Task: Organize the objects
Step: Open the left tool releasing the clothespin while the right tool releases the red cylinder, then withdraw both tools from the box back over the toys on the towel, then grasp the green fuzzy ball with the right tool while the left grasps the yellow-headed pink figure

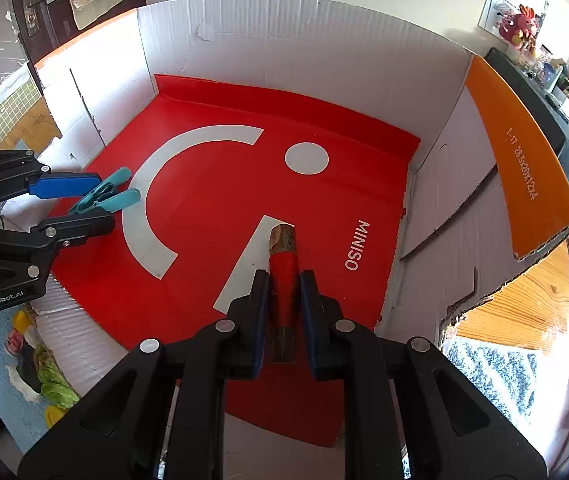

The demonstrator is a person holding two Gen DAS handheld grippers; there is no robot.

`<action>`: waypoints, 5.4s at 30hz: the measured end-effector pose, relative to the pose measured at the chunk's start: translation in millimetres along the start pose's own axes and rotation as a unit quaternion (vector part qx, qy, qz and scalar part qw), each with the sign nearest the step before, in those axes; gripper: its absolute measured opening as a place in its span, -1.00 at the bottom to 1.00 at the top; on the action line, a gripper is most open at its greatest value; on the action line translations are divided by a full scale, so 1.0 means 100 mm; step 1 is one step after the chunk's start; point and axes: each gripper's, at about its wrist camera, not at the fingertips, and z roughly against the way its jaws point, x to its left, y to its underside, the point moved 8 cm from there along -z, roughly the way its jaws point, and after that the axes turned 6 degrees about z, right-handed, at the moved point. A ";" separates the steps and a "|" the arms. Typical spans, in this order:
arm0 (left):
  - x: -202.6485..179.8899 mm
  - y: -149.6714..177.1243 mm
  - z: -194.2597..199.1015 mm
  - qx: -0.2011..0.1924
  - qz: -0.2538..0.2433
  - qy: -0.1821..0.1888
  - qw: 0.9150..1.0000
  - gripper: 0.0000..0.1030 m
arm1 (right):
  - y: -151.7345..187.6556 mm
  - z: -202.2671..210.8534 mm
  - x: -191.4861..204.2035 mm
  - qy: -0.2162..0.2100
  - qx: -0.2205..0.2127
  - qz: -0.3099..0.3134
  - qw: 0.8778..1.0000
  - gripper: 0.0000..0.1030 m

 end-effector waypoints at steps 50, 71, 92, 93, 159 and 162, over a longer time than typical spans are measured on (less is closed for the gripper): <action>-0.08 0.08 1.18 -0.128 0.070 0.022 0.989 0.32 | -0.03 1.11 0.25 0.026 -0.129 -0.003 0.991 0.46; -0.18 0.66 1.75 -0.201 0.118 0.010 0.972 0.73 | 0.44 1.75 0.66 0.031 -0.228 -0.055 0.972 0.65; -0.37 1.35 1.44 -0.186 0.154 -0.016 0.970 0.96 | 1.26 1.66 0.89 0.068 -0.263 -0.097 0.958 0.80; -0.38 1.38 1.41 -0.183 0.156 -0.019 0.971 0.97 | 1.30 1.62 0.90 0.067 -0.262 -0.099 0.958 0.81; 0.18 1.34 0.77 -0.065 0.151 -0.044 0.985 0.89 | 1.39 0.81 0.81 0.023 -0.176 -0.139 0.974 0.86; 0.25 1.35 0.74 -0.064 0.140 -0.073 0.985 0.89 | 1.39 0.81 0.81 0.022 -0.175 -0.138 0.975 0.86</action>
